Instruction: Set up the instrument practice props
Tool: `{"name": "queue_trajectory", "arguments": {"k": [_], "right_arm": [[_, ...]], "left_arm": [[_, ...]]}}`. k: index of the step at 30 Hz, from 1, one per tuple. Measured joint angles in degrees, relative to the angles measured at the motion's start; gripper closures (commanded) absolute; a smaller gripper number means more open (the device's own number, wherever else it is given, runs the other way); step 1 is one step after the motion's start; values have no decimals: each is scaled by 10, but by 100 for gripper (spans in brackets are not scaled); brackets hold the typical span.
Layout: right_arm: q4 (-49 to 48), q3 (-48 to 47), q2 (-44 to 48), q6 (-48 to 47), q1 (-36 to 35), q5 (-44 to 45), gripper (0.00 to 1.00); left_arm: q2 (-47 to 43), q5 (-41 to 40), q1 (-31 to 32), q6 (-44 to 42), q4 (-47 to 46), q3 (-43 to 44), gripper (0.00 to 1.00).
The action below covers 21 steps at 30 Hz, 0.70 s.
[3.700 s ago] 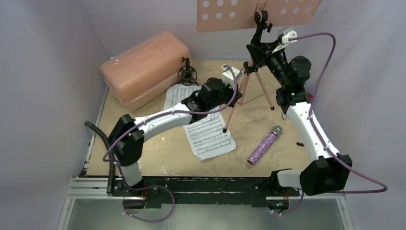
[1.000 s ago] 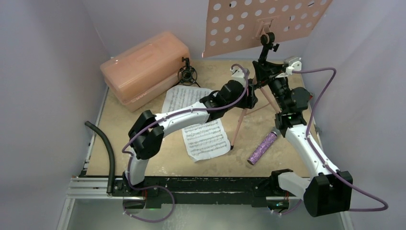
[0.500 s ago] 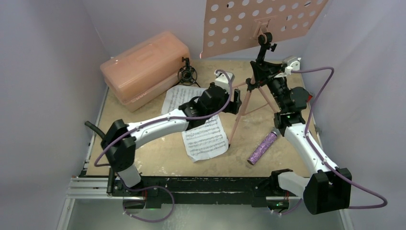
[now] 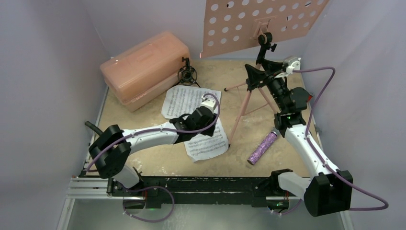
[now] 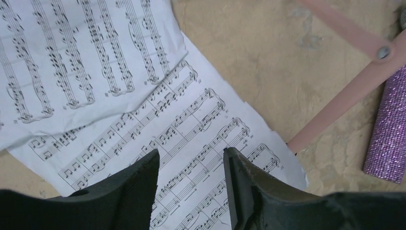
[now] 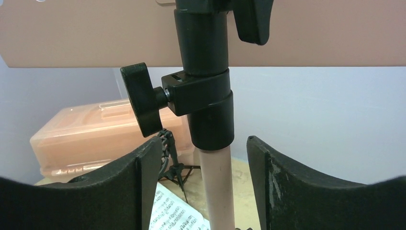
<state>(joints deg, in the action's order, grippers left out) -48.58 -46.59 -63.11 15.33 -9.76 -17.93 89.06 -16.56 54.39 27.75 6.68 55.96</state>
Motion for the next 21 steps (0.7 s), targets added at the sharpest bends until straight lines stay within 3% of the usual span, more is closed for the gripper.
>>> {"name": "queue_trajectory", "arguments": {"k": [3, 11, 15, 21], "right_arm": [[10, 0, 5, 0, 0, 0, 29], [36, 0, 19, -4, 0, 0, 23], [49, 0, 27, -7, 0, 0, 23], [65, 0, 28, -11, 0, 0, 22]], "left_arm": [[19, 15, -1, 9, 7, -9, 65], [64, 48, -26, 19, 14, -32, 82], [66, 58, -50, 27, 12, -65, 99], [58, 75, -78, 42, -21, -90, 100]]}}
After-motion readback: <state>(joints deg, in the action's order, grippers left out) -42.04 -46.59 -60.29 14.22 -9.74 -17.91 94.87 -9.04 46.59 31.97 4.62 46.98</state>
